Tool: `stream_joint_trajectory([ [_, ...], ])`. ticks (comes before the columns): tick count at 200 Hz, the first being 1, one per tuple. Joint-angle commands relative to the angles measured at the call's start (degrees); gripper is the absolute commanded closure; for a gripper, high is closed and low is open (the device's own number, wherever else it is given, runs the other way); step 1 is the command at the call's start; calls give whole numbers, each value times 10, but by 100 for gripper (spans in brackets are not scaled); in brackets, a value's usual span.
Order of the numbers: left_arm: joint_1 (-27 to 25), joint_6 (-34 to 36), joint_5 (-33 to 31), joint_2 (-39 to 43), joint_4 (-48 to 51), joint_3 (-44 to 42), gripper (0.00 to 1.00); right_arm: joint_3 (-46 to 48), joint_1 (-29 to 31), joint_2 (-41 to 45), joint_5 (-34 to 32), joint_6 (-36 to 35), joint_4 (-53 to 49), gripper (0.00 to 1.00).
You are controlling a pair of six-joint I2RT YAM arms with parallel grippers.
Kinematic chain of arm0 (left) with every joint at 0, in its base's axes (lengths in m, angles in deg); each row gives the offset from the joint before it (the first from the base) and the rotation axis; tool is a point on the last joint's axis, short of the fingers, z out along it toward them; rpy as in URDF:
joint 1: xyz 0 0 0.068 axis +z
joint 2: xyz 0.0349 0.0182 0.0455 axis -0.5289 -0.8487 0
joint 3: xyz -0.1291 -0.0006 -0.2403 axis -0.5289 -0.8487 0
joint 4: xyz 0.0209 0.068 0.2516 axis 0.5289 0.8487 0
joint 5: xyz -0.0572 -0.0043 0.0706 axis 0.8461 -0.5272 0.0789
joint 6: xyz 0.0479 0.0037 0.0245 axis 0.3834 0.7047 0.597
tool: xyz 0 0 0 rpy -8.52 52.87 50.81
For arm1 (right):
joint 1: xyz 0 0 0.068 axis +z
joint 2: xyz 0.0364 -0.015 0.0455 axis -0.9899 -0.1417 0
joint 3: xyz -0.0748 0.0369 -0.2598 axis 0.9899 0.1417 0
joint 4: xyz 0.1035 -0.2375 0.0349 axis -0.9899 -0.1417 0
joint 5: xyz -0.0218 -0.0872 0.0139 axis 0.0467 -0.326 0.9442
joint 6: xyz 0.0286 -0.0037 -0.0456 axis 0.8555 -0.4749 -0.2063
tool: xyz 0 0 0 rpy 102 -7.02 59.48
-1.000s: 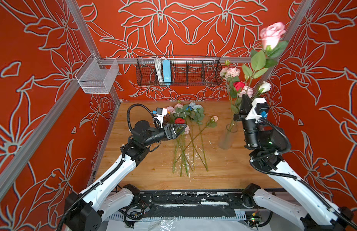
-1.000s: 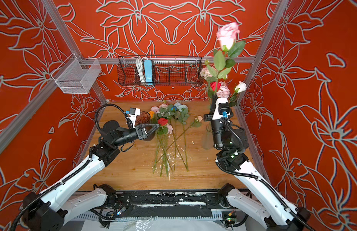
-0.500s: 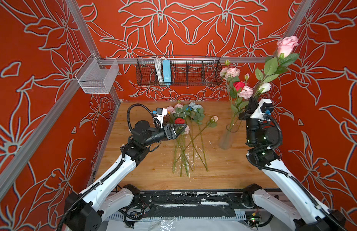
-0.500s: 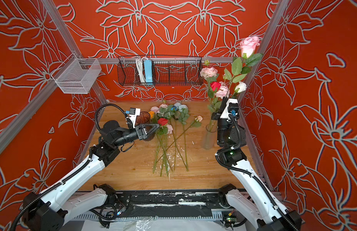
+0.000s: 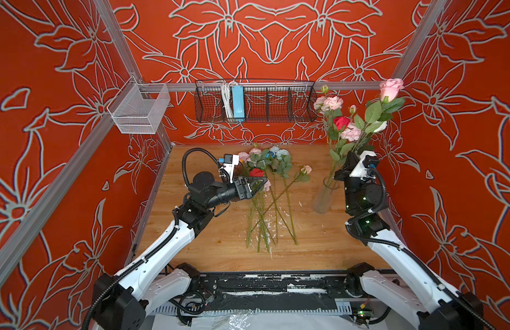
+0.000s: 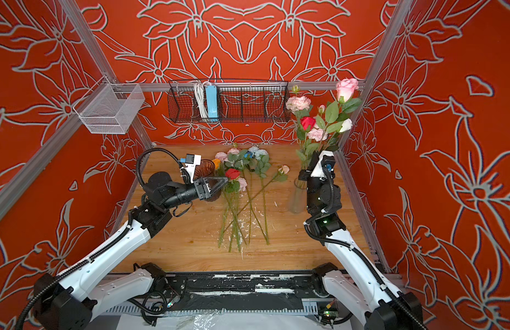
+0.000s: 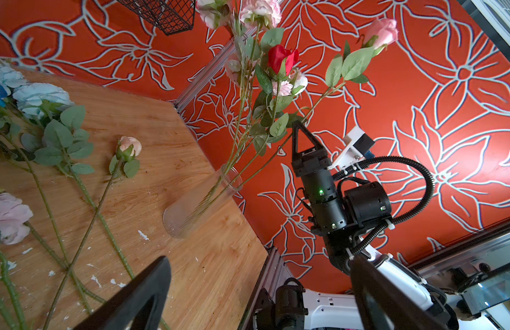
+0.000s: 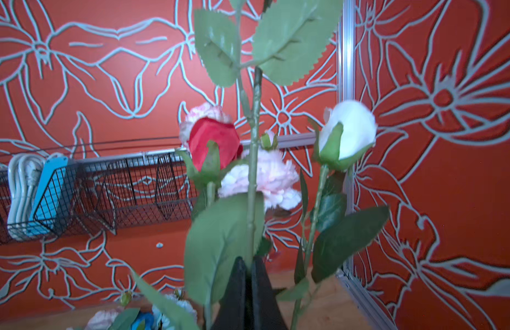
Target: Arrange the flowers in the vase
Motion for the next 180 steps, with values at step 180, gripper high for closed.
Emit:
stream_joint_trajectory([
  [180,-2,64,-59,9,75,23,2,34,-2,281,9,322,-582,41],
])
